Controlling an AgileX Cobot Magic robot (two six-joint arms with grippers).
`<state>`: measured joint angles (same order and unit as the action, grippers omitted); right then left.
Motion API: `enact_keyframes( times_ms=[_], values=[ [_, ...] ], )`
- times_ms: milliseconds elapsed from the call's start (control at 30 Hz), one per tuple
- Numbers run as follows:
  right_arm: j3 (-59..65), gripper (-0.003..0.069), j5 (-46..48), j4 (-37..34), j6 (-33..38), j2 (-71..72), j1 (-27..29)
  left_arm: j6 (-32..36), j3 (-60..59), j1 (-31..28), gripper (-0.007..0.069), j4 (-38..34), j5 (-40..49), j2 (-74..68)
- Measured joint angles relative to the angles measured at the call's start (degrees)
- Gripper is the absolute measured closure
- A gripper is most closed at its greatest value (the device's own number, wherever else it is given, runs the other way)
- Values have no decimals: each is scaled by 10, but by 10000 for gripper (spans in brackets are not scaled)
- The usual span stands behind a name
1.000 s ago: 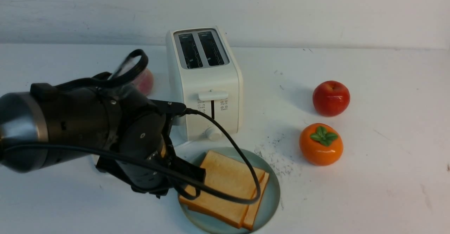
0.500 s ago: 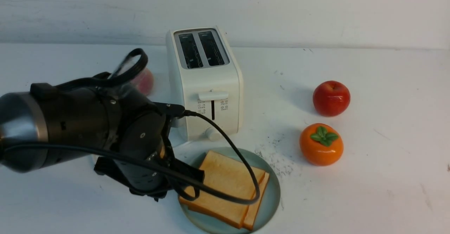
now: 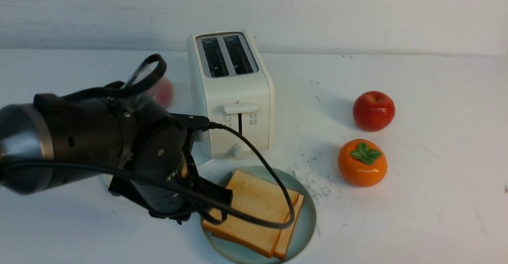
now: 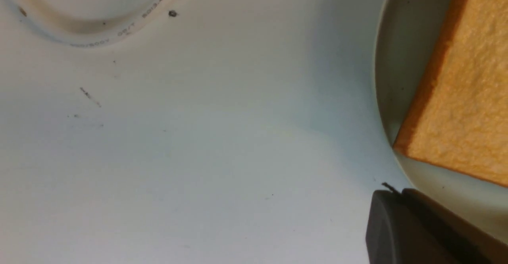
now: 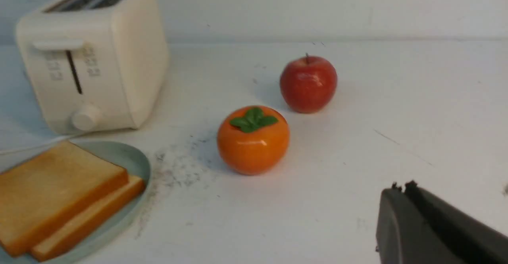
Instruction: Take toasted bread from bread machine on white table place on plate.
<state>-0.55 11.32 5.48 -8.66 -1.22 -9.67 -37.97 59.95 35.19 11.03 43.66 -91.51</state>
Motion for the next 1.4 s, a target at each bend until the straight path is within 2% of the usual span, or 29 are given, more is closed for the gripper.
enact_keyframes(
  times_ms=[233,533,733,933,1133,1400],
  values=[
    [18,647,86,-12,0,18,38,0,0,0,638,0,-17,0],
    [16,645,98,-17,0,18,42,1,0,0,638,4,-13,23],
    [16,636,98,-17,0,18,42,1,0,0,638,37,4,145],
    [16,629,98,-17,0,18,49,1,0,0,638,98,75,303],
    [16,626,98,-17,0,18,109,1,0,0,638,131,178,416],
    [16,626,98,-17,0,18,127,1,0,0,638,143,200,527]
  ],
)
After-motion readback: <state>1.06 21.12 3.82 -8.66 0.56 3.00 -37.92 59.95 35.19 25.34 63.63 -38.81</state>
